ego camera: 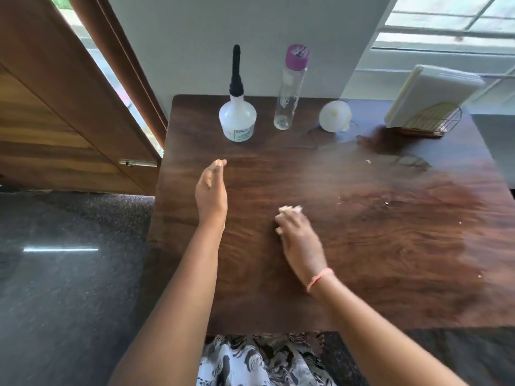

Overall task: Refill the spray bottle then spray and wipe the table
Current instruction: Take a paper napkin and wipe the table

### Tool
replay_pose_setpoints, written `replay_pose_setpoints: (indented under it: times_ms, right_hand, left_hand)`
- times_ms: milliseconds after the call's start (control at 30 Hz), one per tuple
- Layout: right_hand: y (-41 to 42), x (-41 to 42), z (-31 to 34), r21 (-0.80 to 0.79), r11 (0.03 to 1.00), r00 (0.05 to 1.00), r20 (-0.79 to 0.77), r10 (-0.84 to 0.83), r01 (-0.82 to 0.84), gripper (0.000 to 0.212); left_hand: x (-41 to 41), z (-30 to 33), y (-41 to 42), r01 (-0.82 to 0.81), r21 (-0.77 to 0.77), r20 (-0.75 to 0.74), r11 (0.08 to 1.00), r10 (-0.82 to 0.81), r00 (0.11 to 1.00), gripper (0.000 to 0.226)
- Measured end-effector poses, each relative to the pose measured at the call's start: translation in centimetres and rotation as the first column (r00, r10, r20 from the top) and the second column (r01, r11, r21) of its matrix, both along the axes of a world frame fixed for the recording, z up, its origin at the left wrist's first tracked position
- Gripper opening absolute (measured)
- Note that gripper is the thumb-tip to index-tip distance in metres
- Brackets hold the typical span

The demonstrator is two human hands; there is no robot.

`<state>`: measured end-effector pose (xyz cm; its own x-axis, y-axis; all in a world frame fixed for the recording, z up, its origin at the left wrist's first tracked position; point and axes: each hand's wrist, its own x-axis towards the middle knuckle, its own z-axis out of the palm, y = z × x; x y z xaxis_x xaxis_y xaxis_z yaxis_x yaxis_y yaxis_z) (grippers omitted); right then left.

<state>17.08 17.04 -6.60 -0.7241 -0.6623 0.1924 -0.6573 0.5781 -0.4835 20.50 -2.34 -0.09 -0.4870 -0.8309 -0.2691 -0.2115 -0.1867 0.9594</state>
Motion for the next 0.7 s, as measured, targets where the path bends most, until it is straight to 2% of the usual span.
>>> replay_pose_setpoints:
  times_ms: [100,200,433,600,700]
  right_hand:
    - [1.0,3.3,-0.4,0.073,0.956,0.958,-0.014,0.287,-0.285,0.032]
    - [3.1,3.2,-1.0,0.127,0.898,0.904,-0.023,0.427,-0.421,0.038]
    - [9.6,2.5,-0.7,0.171,0.815,0.818,-0.070,0.571,-0.554,0.041]
    - [13.7,0.3,-0.9,0.235,0.717,0.721,-0.081,0.688,-0.657,0.037]
    - [16.6,-2.5,-0.3,0.207,0.746,0.750,-0.076,0.657,-0.633,0.037]
  left_hand:
    - [-0.8,-0.3,2.3,0.003,-0.003,0.003,1.000,-0.003,1.000,0.037]
    - [-0.6,-0.7,4.2,-0.024,0.000,0.002,1.000,0.024,1.000,0.035]
    - [0.3,-0.1,8.2,-0.156,0.027,-0.027,0.987,0.157,0.987,0.034]
    - [-0.6,0.8,11.0,-0.189,0.006,-0.059,0.982,0.189,0.980,0.035]
    - [-1.4,1.4,12.9,-0.193,0.008,-0.076,0.981,0.193,0.978,0.035]
